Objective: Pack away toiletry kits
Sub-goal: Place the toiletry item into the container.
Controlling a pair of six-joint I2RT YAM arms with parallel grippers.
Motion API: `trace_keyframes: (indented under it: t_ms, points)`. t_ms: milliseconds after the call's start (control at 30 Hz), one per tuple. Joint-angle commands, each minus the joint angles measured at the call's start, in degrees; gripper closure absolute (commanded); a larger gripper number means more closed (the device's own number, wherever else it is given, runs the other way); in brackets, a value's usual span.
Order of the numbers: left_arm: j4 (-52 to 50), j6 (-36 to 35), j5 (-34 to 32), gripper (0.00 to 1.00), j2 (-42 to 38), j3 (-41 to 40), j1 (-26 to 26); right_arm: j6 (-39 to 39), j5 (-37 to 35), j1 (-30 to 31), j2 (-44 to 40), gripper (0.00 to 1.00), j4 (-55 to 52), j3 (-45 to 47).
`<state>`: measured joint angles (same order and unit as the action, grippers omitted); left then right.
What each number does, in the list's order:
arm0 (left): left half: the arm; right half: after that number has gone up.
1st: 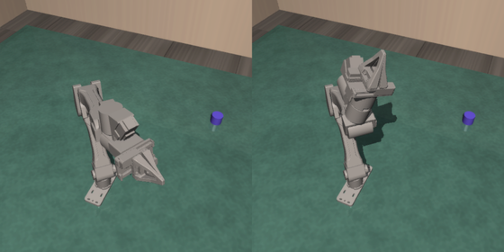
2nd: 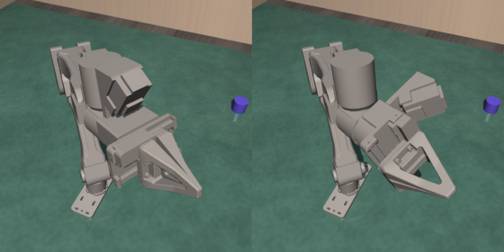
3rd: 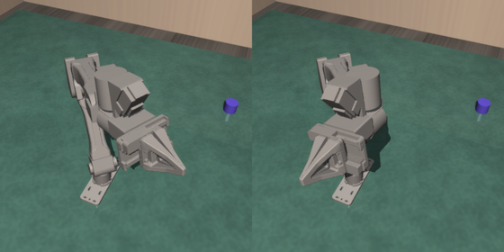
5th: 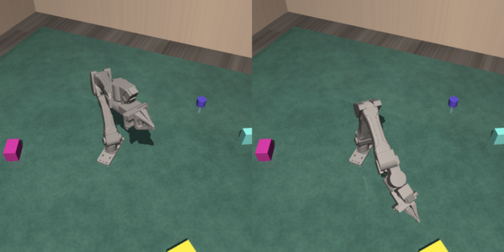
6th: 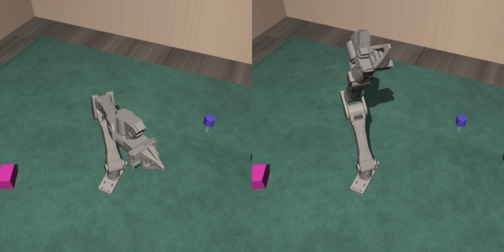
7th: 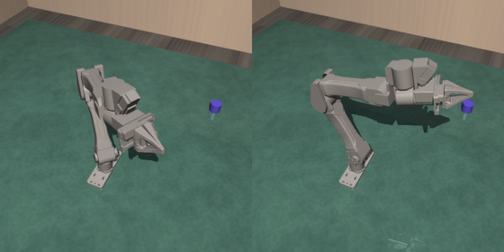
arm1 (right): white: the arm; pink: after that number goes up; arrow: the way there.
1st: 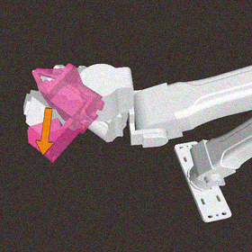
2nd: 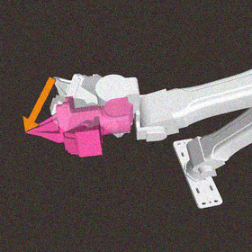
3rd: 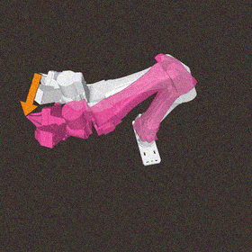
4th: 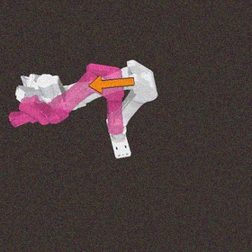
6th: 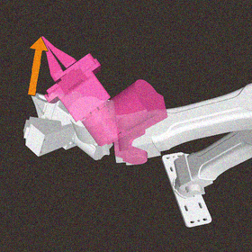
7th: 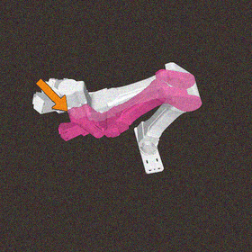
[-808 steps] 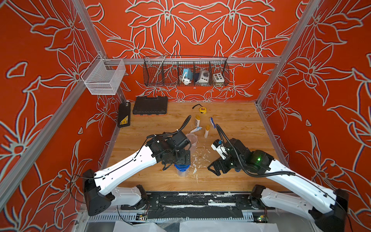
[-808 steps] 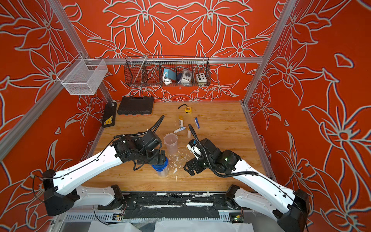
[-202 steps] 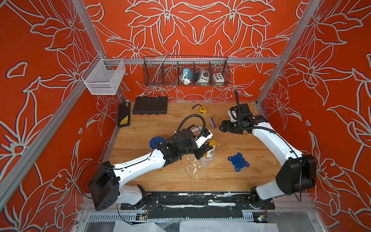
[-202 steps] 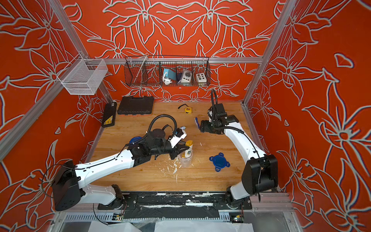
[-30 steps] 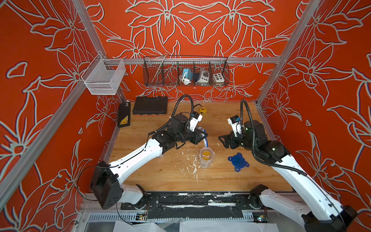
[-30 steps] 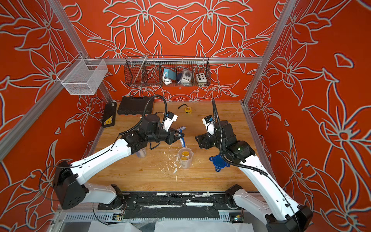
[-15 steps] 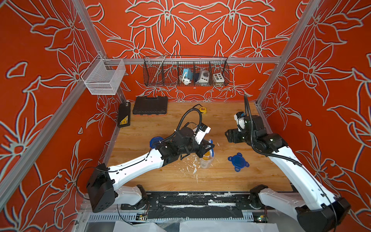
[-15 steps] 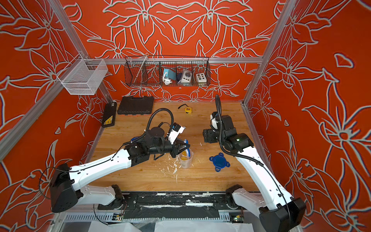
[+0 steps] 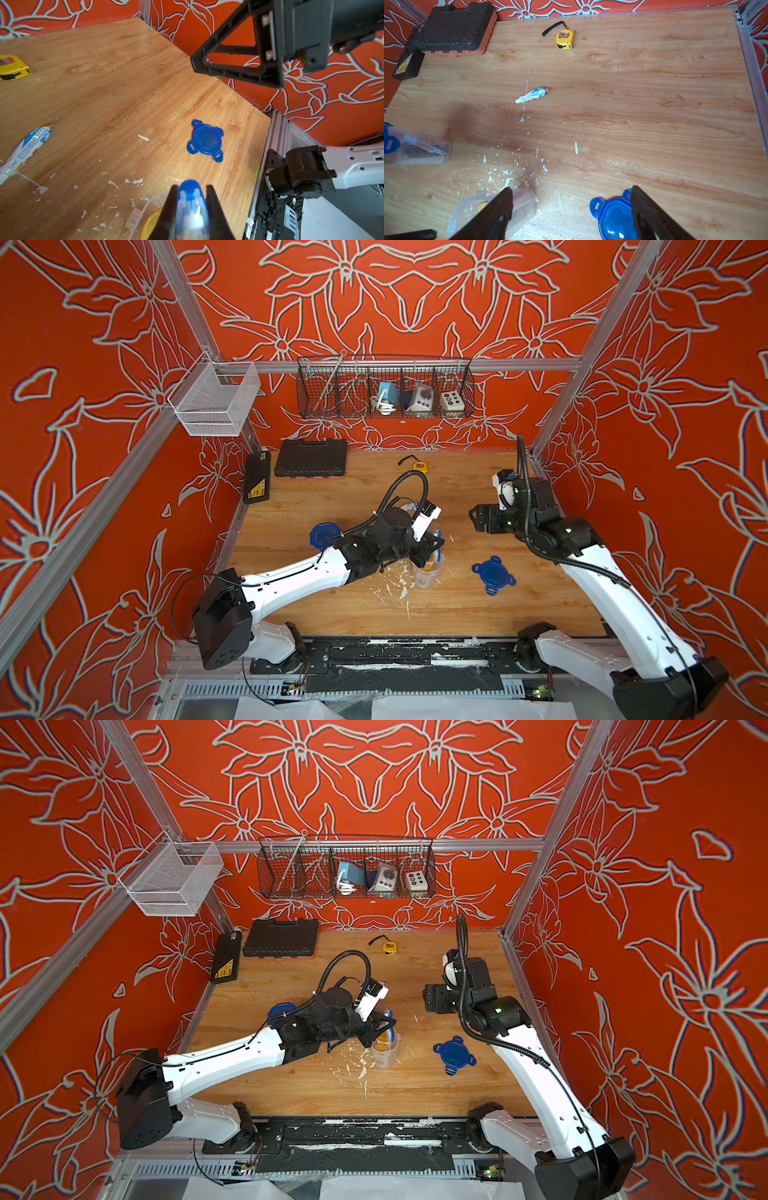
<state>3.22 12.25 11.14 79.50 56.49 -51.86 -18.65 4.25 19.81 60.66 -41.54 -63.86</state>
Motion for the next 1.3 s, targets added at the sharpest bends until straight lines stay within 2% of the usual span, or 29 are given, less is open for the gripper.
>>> trace_keyframes:
  t_ms: [0,400,700,833,967,1000,1067,1167,1267]
  points:
    - [2.45,-1.52,-1.38,1.0,0.9,-1.14,-0.79,-1.29,1.6,-0.88,0.6,0.08,0.24,-1.36]
    - [4.84,-1.75,-1.44,1.0,2.01,-5.07,-1.4,-0.69,1.95,-2.67,0.56,0.07,0.8,-1.89]
    - [3.75,-3.12,-0.68,0.57,2.02,-4.14,-1.47,0.25,1.48,-3.25,0.03,0.08,0.2,-3.15]
    - [2.31,-2.55,0.1,0.44,0.14,-4.48,-1.49,2.07,0.13,-3.35,-0.44,0.07,-1.09,-4.13]
    - [-3.44,-2.47,-0.12,0.31,-3.28,-1.47,-1.43,3.74,-0.5,-3.38,1.7,0.07,-2.61,-6.43]
    - [-5.53,-2.64,-0.44,0.26,-4.37,-0.07,-1.36,4.05,-0.59,-3.39,2.72,0.02,-3.34,-7.37]
    - [-11.25,-3.19,-0.57,0.17,-5.23,3.13,-0.33,4.88,-0.69,-3.38,4.68,0.02,-4.46,-8.83]
    - [-18.99,-4.58,1.82,0.13,-3.74,8.66,3.85,5.38,-0.86,-3.38,6.54,0.02,-4.58,-9.18]
    - [-21.78,-6.71,0.96,0.11,-0.72,12.1,8.26,5.3,0.57,-3.38,7.56,0.02,-3.9,-8.64]
